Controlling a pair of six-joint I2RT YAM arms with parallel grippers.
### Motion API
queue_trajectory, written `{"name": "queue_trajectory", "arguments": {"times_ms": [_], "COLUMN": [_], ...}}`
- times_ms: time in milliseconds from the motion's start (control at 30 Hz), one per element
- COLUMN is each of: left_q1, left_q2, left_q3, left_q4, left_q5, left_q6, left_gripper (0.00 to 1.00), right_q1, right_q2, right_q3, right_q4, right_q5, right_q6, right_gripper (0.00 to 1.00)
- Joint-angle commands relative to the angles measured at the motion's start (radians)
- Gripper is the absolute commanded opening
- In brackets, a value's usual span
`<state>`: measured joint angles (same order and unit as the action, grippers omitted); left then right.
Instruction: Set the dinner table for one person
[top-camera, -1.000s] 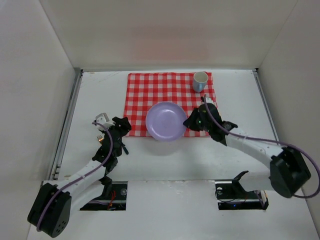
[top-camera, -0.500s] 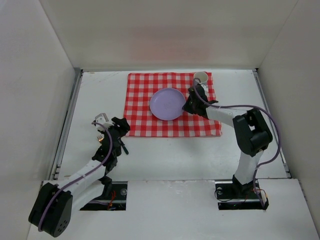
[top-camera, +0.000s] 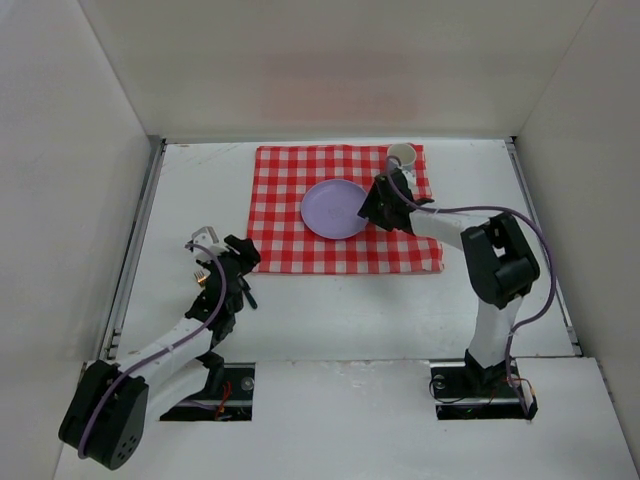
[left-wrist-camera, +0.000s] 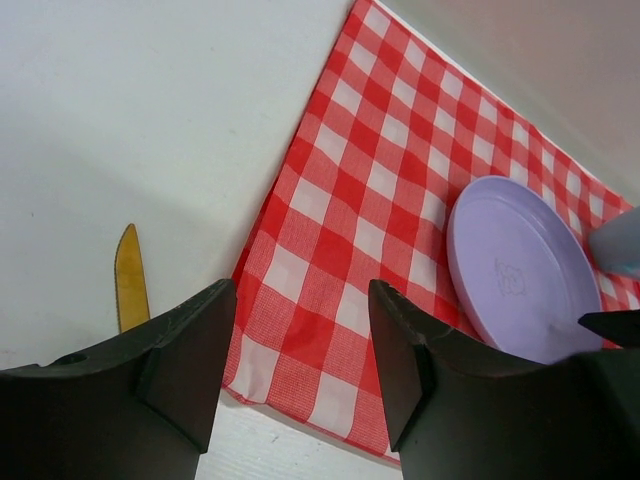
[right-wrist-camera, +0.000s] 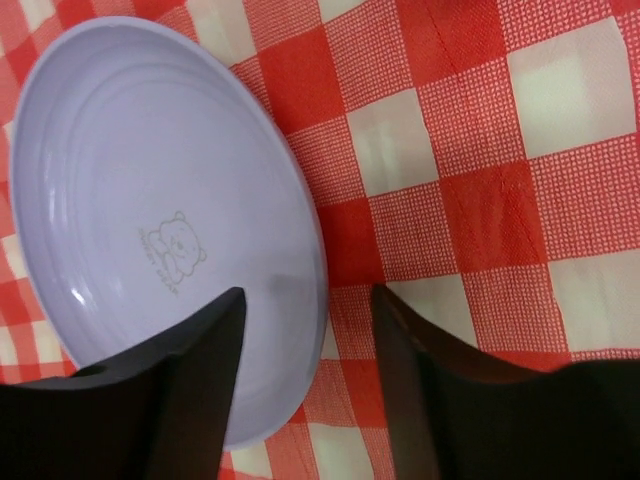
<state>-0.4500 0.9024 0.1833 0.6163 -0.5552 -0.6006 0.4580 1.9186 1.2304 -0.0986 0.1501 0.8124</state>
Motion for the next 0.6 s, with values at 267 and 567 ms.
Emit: {"name": "queue_trajectory", "arguments": {"times_ms": [267,567], "left_q1": [-0.028,-0.085], "left_q2": [0.096,0.014], "left_q3": [0.142,0.286], "left_q4": [-0.197,-0.721], "left_q5": [-0.083,-0.101], "left_q6": [-0.011,-0.108], "left_gripper": [0.22,0.03], "right_q1": [0.041,0.225], "right_q2": [-0.439,-0.661], "right_q3": [-0.274,-0.635], "right_q4": [0.063,0.339], "right_q5": [0.083,0.15], "right_q6": [-0.171,-0.183], "right_gripper": [0.7,0.11]}}
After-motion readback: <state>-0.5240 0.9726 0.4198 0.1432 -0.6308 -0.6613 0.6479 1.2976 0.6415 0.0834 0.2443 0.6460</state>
